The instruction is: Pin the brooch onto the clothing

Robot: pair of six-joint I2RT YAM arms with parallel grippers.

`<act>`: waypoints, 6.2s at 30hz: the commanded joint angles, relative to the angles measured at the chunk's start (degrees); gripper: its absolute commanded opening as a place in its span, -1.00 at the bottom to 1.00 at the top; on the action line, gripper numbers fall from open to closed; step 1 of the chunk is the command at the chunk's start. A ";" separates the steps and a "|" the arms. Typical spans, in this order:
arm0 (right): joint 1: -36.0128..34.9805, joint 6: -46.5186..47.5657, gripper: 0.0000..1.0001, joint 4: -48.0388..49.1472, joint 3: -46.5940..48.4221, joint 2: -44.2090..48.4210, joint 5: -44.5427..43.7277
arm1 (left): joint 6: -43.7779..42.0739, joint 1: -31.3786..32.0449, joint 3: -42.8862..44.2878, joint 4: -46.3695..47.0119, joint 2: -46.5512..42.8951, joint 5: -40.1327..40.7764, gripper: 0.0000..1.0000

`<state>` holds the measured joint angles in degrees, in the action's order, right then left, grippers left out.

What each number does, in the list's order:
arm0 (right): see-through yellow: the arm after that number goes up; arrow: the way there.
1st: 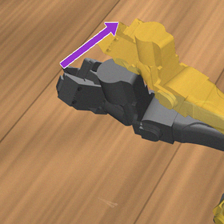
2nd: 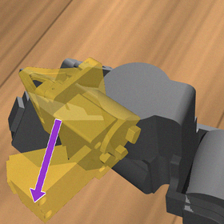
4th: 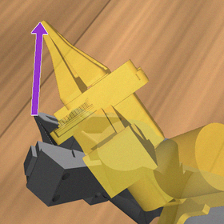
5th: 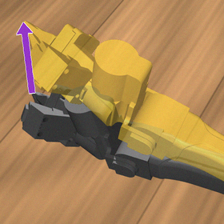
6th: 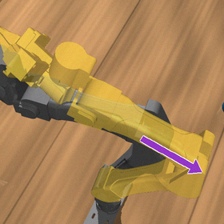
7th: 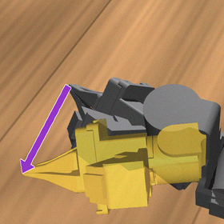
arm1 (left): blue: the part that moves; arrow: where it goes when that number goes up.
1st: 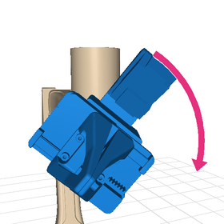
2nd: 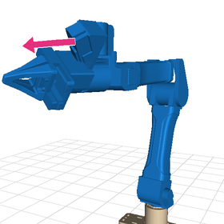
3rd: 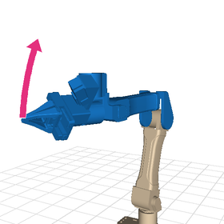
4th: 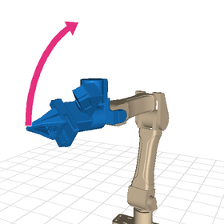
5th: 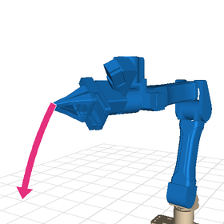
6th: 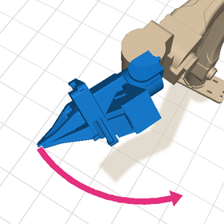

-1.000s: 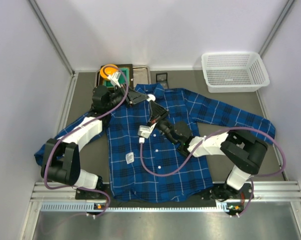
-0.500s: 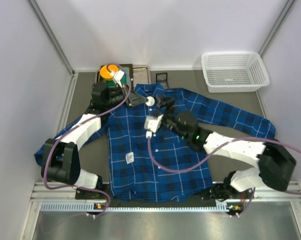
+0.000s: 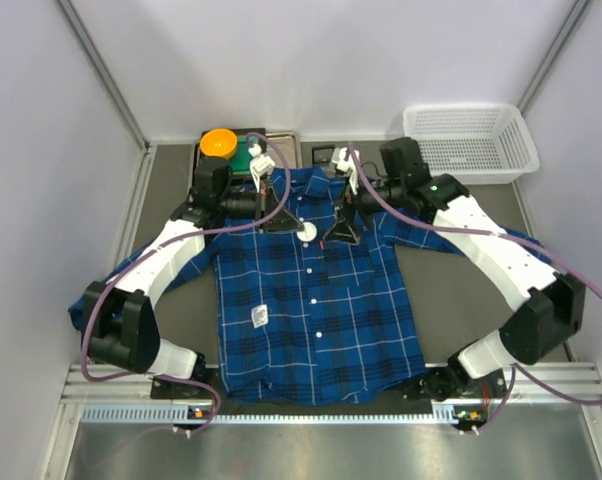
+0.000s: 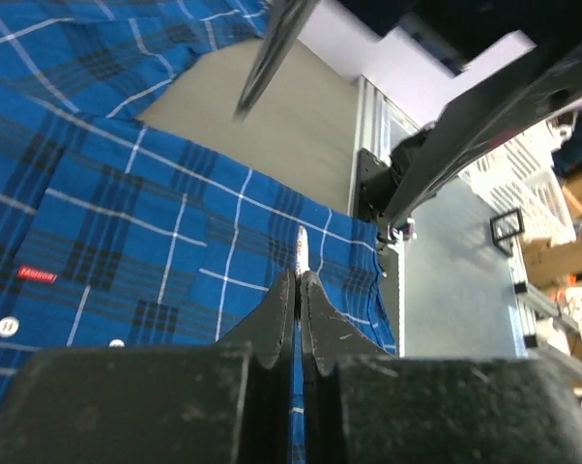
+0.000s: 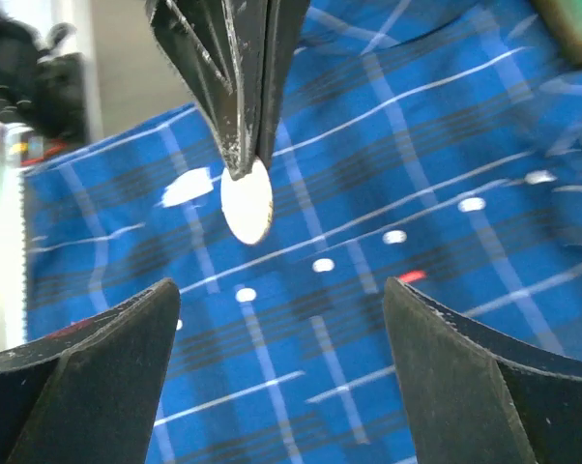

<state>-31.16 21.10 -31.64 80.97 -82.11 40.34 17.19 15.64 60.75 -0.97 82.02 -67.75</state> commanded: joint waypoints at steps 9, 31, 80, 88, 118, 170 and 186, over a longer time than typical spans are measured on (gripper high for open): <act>0.40 -11.08 0.14 -10.55 7.45 -8.60 23.47 | -23.96 6.60 8.69 -19.16 -1.69 -5.55 -1.00; -1.10 -8.62 -1.00 -10.46 7.62 -9.74 19.87 | -18.52 6.68 7.54 -14.59 -1.42 -5.56 -1.00; 1.45 -18.82 -1.00 -6.51 9.38 -10.88 27.78 | 9.70 3.87 -5.12 15.12 -7.84 1.13 -0.66; 1.45 -20.66 -0.09 -6.33 10.70 -10.45 20.94 | 12.33 3.96 -6.08 15.47 -7.93 5.07 -1.00; -0.04 -26.37 0.06 -4.66 13.07 -12.29 14.86 | 18.32 3.96 -7.93 20.31 -7.40 8.24 -1.00; 1.36 -3.71 0.06 -16.09 16.50 -10.53 14.16 | 7.95 3.70 -3.80 10.29 -6.08 0.34 -1.00; -2.24 0.08 -0.37 -16.97 13.51 -11.76 15.47 | 0.22 3.61 0.42 2.38 -4.41 -3.44 -1.00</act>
<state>-32.38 19.22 -49.28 94.39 -94.98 54.33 20.03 19.29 58.54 2.09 77.19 -68.62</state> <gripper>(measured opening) 0.334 0.015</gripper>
